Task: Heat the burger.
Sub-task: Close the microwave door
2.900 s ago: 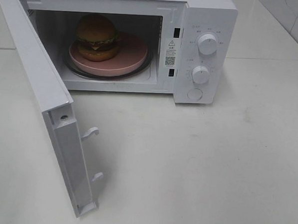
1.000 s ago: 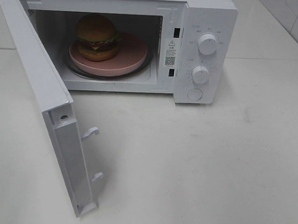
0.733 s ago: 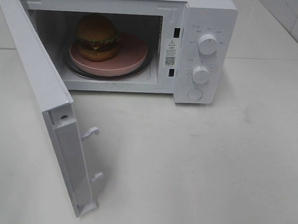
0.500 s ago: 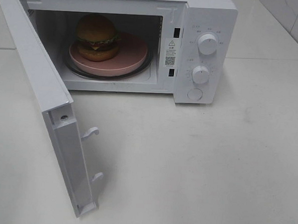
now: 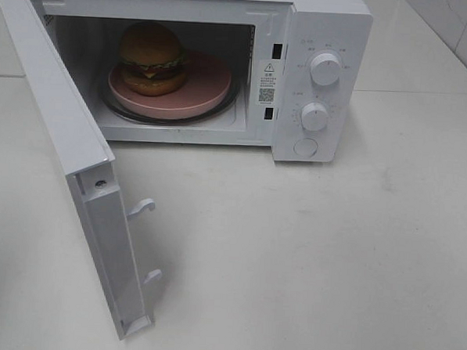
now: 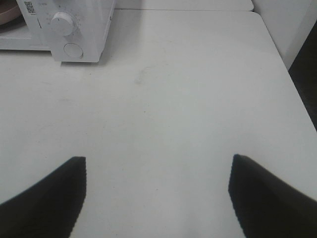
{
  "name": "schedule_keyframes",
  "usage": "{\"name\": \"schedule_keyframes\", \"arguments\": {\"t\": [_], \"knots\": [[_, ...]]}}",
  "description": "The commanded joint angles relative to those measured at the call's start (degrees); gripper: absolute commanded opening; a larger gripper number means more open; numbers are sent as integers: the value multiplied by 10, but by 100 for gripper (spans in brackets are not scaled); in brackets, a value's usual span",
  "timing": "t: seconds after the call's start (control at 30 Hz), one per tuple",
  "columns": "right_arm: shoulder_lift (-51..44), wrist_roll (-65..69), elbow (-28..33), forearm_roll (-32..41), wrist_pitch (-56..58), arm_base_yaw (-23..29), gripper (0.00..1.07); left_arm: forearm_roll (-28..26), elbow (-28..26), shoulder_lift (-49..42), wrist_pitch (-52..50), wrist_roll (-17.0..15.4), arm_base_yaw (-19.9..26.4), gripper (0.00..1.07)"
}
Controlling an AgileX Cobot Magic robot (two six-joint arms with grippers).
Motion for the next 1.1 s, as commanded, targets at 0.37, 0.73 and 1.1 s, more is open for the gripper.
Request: {"name": "schedule_keyframes", "arguments": {"t": [0.37,0.73,1.1], "knots": [[-15,-9,0,2,-6,-4,76,-72,126,83,-328,93,-3,0],[-15,-9,0,2,-6,-4,76,-77,239,87,-566,88,-3,0],[-15,-7,0,0,-6,-4,76,86,231,258,-643,-69,-5,0]]}}
